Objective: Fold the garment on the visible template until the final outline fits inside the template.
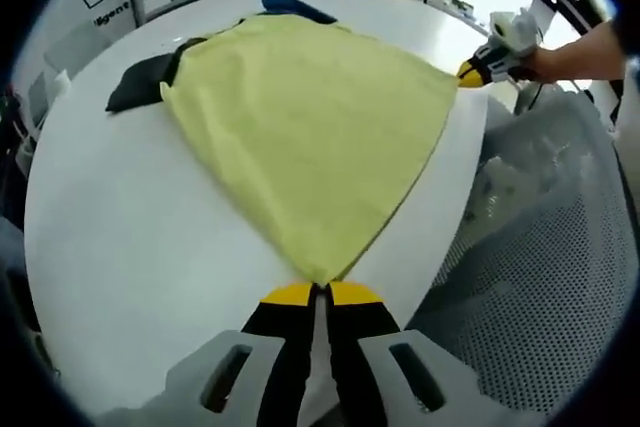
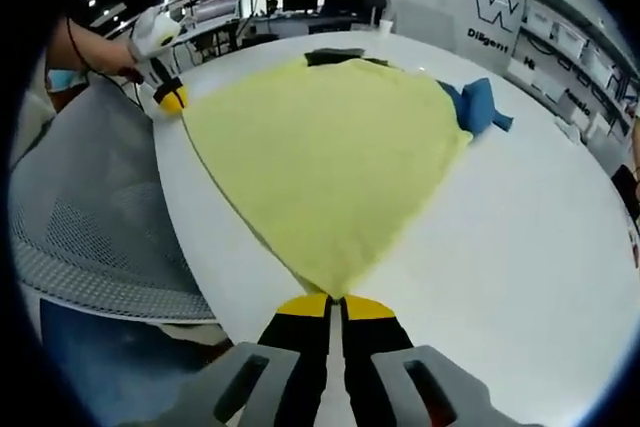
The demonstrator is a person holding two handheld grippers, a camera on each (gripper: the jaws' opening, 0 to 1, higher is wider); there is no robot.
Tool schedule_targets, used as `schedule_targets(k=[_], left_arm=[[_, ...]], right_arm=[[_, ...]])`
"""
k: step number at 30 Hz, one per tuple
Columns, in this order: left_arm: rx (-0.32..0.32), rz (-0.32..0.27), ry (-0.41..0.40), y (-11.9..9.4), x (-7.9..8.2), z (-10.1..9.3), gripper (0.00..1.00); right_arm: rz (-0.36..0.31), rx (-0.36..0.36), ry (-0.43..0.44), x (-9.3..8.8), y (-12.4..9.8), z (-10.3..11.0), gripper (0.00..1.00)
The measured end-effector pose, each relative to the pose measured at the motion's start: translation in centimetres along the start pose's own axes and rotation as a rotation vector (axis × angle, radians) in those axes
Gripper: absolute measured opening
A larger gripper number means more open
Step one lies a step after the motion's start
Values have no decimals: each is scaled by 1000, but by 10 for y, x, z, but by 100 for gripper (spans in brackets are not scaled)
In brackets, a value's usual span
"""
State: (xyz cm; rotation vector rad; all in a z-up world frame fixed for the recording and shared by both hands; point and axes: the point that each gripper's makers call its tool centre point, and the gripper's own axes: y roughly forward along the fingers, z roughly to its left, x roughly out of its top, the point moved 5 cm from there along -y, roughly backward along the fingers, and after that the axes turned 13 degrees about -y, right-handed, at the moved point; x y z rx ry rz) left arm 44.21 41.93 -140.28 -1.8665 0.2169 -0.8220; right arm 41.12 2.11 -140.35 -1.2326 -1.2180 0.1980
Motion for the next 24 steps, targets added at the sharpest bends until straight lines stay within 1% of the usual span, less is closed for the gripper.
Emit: schedule_targets(k=[3,6,9,14,15,16,18,21,24], left_arm=[[-14,12,6,-1,-2,-4,7],[-22,16,13,-5,-3,-7,9],[-19,4,19,-11,-1,-6,9],[5,-60,8,-18,20,-1,9],[11,-79,5,-17,26,-1,9],[9,-86,1,-16,29,-1,8],[-11,-82,-12,-9,32,-5,8],[-25,-66,-15,4,32,-7,9],[-30,-39,-22,13,27,-9,8]], right_arm=[[-11,11,16,2,-5,2,2],[-24,16,8,4,-10,2,3],[-32,10,12,6,-12,-2,2],[-51,-9,44,9,-7,-9,0],[-58,-11,55,11,-5,-10,0],[-58,-12,58,12,-4,-11,0],[-65,-17,59,14,0,-13,0],[-72,-12,64,18,6,-13,0],[-56,3,54,17,11,-11,0]])
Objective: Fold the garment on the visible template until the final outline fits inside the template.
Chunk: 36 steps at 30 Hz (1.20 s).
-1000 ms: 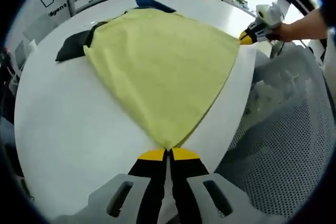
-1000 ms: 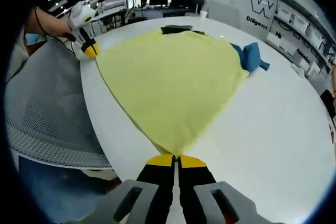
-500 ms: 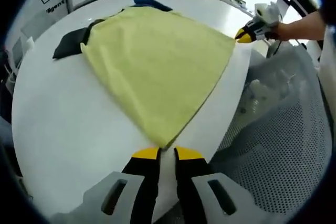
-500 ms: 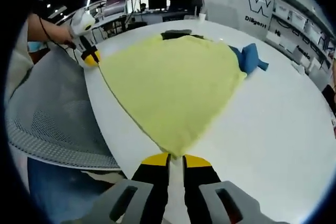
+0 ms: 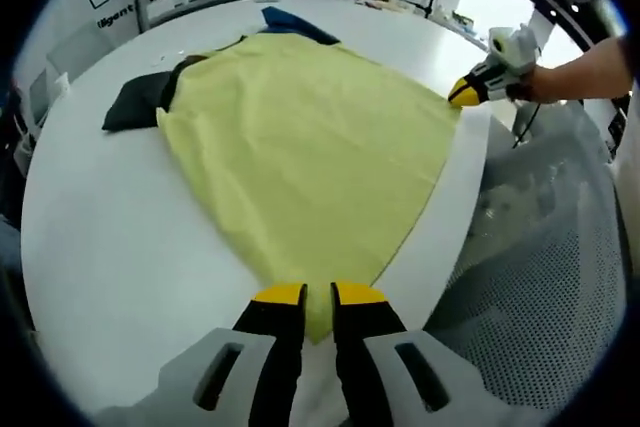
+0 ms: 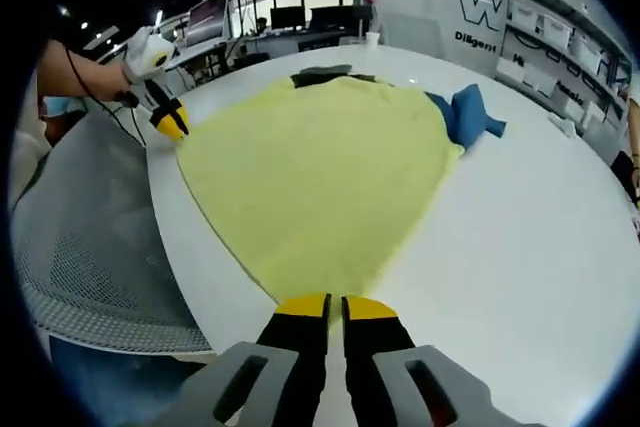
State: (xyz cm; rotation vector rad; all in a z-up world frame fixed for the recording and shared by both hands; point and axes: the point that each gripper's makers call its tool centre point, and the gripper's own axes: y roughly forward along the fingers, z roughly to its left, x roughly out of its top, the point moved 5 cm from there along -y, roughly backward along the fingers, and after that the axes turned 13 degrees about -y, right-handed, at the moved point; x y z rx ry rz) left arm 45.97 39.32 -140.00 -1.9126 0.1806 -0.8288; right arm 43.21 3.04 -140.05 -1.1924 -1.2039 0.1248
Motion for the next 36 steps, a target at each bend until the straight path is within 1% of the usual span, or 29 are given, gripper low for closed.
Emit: schedule_targets(k=[3,4,7,9,12,14,15,17,20,22,27,30,32,33,36], left_arm=[[7,17,-8,2,-6,1,8],[9,6,-4,0,-5,2,7],[8,-1,-23,-2,-6,4,4],[13,2,-23,-3,-8,5,4],[9,-9,-34,-4,-9,6,3],[8,-15,-49,-4,-9,7,2],[7,-15,-53,-3,-9,6,2],[6,-13,-52,-3,-8,6,2],[0,-10,-54,-3,-8,6,3],[-3,-15,-55,-5,-6,5,4],[-1,-26,-41,-9,1,6,5],[-2,-44,-55,-13,7,8,6],[-1,-58,-63,-14,12,9,6],[-3,-67,-71,-14,14,9,7],[-2,-88,-81,-14,19,10,8]], right_arm=[[13,5,0,-4,1,0,0],[15,7,0,-5,0,1,0],[28,7,2,-11,-1,1,0],[26,6,4,-12,-2,2,0],[12,-9,-13,-14,-2,2,0],[4,-13,21,-14,-2,1,0],[6,-13,18,-13,-2,1,0],[3,-2,46,-11,-3,3,0],[2,-3,50,-7,-6,2,0],[-17,-11,56,-3,-8,-2,0],[-29,-32,66,4,-6,-18,0],[-39,-47,72,10,-5,-30,0],[-57,-61,100,15,-3,-39,0],[-58,-63,101,16,-3,-41,1],[-73,-82,109,25,1,-56,1]])
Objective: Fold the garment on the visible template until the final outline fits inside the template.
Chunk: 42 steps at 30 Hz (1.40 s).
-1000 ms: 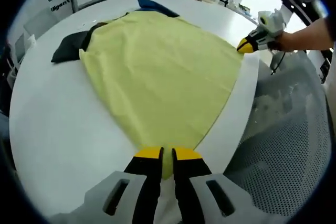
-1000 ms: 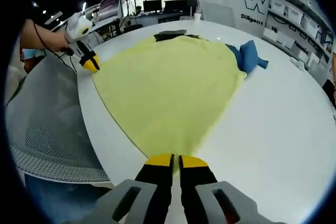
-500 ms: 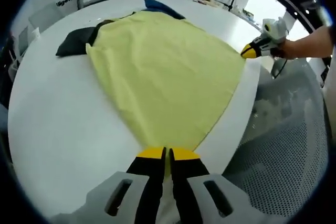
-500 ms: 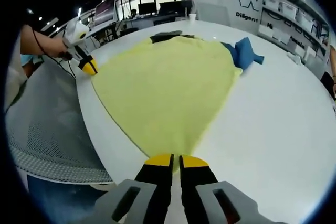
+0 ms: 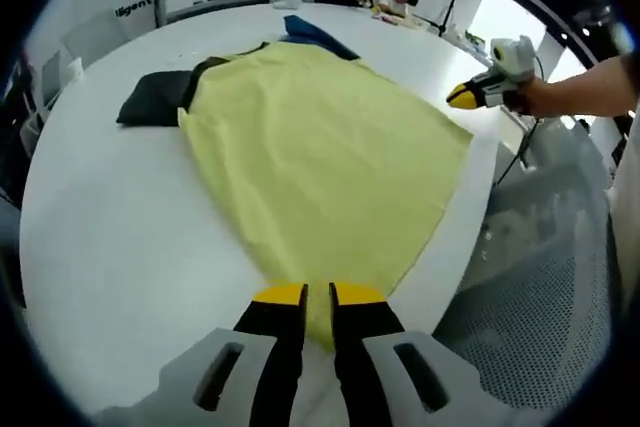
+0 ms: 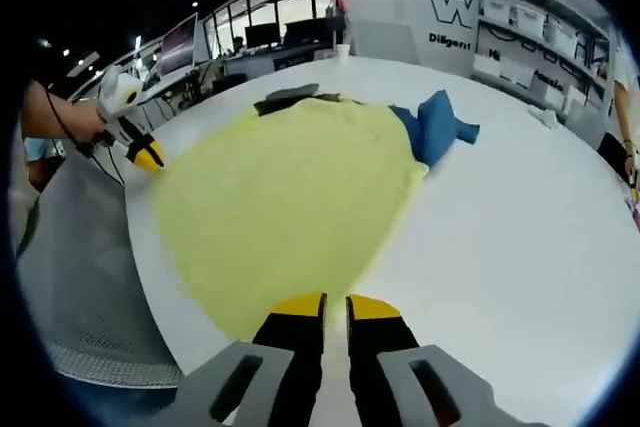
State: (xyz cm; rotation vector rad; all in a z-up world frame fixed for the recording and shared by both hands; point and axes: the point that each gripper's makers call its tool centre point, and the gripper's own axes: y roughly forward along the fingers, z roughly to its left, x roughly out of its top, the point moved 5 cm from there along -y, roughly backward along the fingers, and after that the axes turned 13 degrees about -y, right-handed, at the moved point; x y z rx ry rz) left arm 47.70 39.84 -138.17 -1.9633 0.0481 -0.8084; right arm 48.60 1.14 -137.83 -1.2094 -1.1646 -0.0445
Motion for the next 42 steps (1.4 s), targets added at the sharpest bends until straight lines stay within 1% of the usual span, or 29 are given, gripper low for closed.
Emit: schedule_targets(k=[6,16,22,28,33,39,42], left_arm=[[-5,-34,-22,1,9,-3,14],[-8,-84,-58,-1,24,0,20],[-11,-111,-78,0,30,0,23],[-12,-113,-92,2,32,0,25],[-10,-116,-108,2,31,3,25],[-8,-120,-123,2,31,6,27],[-7,-130,-140,1,34,8,29]], right_arm=[[-22,-25,-4,21,12,-24,3],[-52,-46,-12,47,25,-50,6],[-66,-70,-5,64,35,-77,6],[-80,-109,29,79,46,-109,6],[-85,-143,52,90,63,-137,6],[-72,-162,68,97,83,-157,7],[-75,-176,76,106,94,-168,8]])
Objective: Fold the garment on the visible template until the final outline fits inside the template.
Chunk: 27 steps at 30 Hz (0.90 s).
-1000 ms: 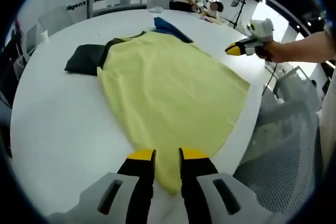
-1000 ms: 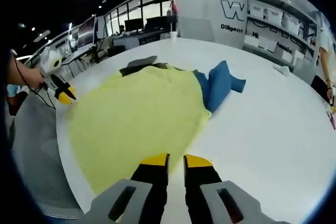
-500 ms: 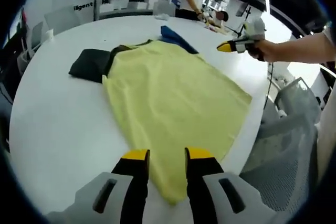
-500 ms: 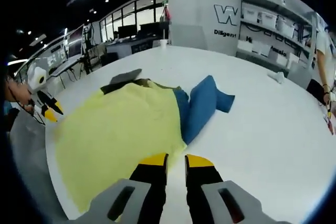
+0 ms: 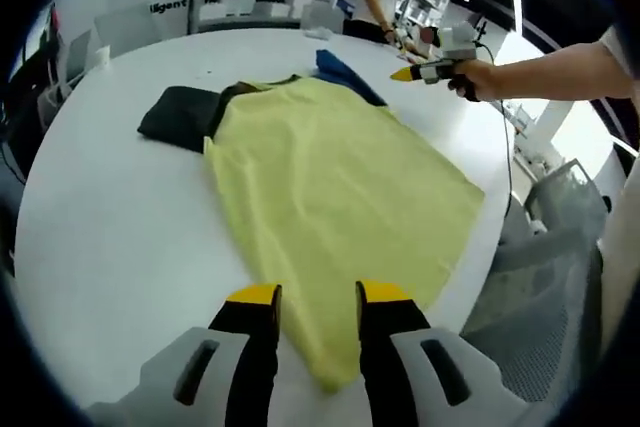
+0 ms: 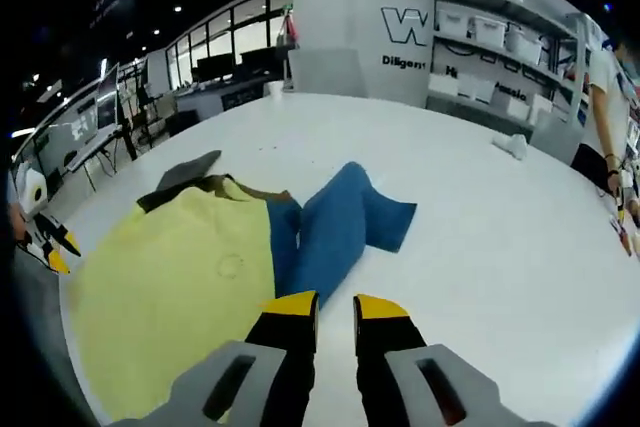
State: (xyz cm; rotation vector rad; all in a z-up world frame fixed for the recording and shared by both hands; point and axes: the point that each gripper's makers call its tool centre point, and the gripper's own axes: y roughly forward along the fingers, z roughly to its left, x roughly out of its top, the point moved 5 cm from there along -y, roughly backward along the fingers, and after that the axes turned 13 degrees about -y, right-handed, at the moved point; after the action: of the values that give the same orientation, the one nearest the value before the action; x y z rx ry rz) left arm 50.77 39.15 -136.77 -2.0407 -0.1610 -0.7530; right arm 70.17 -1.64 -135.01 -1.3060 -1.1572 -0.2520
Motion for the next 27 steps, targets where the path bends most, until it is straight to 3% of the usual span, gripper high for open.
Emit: schedule_targets(k=[5,9,19,27], left_arm=[[-6,-17,-19,1,3,-1,33],[-7,-27,-16,2,6,-3,34],[6,-30,-25,2,4,-3,35],[25,-32,-35,-2,1,0,34]], right_arm=[[-1,-22,7,9,19,-16,9],[-14,-46,61,14,32,-30,9],[24,-66,92,17,59,-36,6],[85,-98,151,8,74,-46,6]])
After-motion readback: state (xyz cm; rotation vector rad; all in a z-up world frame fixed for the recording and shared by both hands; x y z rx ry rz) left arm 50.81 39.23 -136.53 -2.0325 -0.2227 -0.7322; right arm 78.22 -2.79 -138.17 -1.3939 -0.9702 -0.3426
